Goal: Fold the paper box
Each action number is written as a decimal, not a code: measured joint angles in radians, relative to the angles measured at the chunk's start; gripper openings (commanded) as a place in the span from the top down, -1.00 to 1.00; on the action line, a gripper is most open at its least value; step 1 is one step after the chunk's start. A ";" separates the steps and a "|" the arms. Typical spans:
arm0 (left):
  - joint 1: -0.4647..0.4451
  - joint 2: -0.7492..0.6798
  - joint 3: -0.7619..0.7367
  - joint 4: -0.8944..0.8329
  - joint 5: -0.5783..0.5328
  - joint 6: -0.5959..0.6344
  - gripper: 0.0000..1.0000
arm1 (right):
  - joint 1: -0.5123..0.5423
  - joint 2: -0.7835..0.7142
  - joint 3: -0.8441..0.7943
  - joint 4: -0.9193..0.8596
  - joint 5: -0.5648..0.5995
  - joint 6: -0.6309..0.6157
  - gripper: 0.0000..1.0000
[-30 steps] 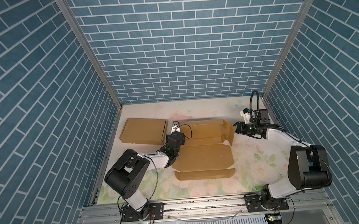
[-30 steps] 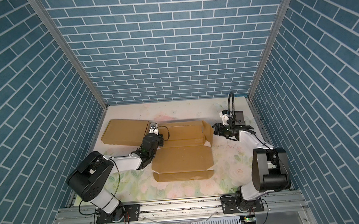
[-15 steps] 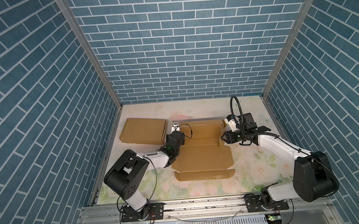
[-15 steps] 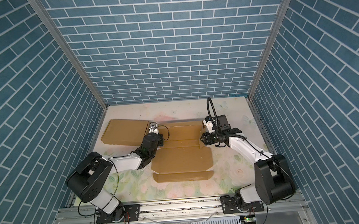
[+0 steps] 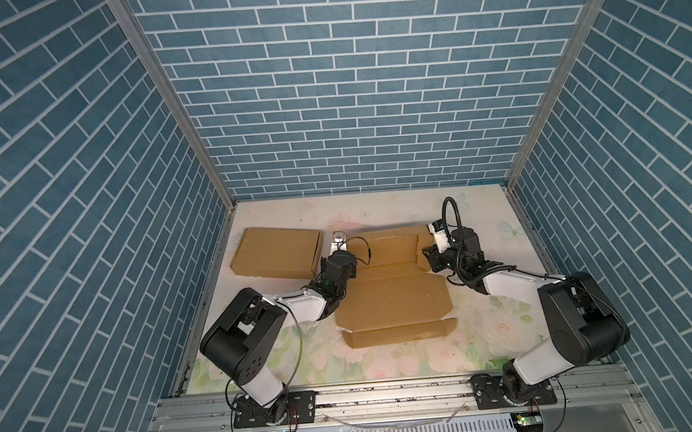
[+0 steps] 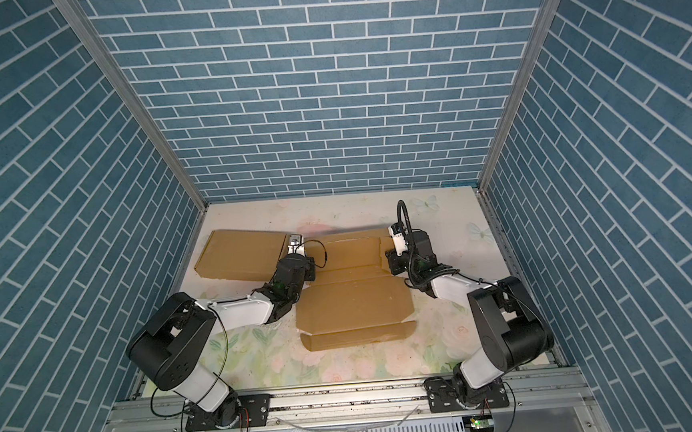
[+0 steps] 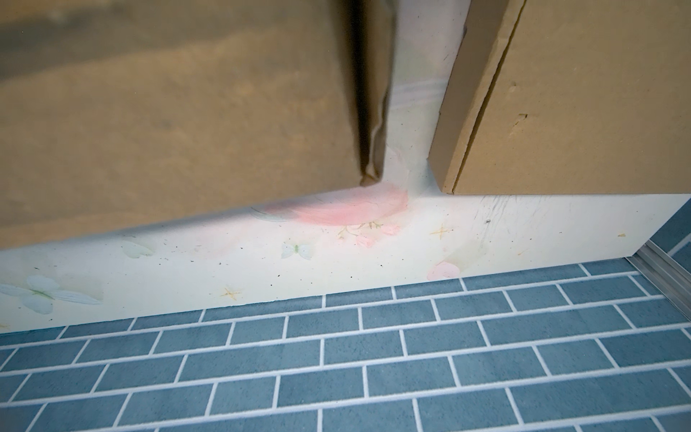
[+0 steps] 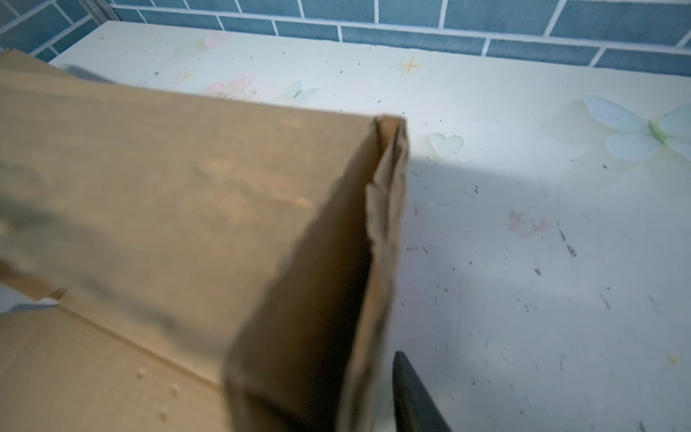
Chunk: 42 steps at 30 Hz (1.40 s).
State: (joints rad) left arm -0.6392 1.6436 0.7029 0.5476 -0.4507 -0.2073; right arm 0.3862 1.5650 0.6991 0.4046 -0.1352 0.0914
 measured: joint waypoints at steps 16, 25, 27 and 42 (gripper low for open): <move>-0.001 -0.002 0.097 -0.200 -0.001 -0.128 1.00 | 0.205 0.157 0.069 0.121 0.603 0.053 1.00; -0.016 -0.008 0.296 -0.637 0.058 -0.261 0.93 | 0.231 0.071 0.263 -0.399 0.707 0.122 1.00; -0.016 -0.013 0.348 -0.734 0.082 -0.281 0.89 | 0.230 0.058 0.328 -0.534 0.692 0.124 1.00; -0.030 -0.028 0.406 -1.150 0.342 -0.431 0.29 | 0.222 0.238 0.751 -1.311 0.460 -0.020 1.00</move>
State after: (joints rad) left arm -0.6693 1.6157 1.1088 -0.6022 -0.1089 -0.6384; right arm 0.6083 1.8030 1.4498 -0.9062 0.3252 0.0711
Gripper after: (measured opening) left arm 0.310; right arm 0.057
